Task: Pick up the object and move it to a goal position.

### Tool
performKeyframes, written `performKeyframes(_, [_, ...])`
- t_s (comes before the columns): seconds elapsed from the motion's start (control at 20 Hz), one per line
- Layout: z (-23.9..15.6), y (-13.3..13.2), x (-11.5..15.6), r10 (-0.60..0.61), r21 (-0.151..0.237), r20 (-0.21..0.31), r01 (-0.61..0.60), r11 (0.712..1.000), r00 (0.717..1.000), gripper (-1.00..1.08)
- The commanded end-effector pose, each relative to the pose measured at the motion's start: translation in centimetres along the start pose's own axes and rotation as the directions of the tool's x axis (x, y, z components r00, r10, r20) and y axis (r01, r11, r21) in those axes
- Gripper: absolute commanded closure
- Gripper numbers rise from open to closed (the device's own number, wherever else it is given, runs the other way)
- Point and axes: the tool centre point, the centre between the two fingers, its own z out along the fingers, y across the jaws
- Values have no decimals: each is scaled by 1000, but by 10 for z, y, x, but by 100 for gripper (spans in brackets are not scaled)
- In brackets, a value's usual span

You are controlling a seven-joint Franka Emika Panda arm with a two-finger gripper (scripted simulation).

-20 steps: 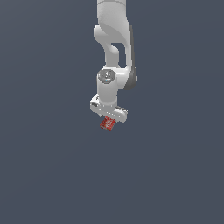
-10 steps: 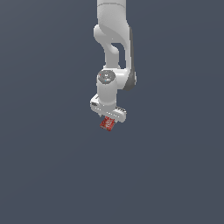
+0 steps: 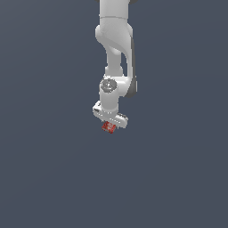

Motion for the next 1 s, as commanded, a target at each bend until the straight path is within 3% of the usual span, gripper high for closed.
performKeyframes(0.0, [8,0,0,1,0,-1,-1,1000,1000,-92])
performKeyframes(0.2, [12,0,1,1,0,-1,-1,1000,1000,-92])
performKeyframes(0.25, [12,0,1,1,0,-1,-1,1000,1000,108])
performKeyframes(0.95, [8,1,5,-2,2,-1,2,1000,1000,108])
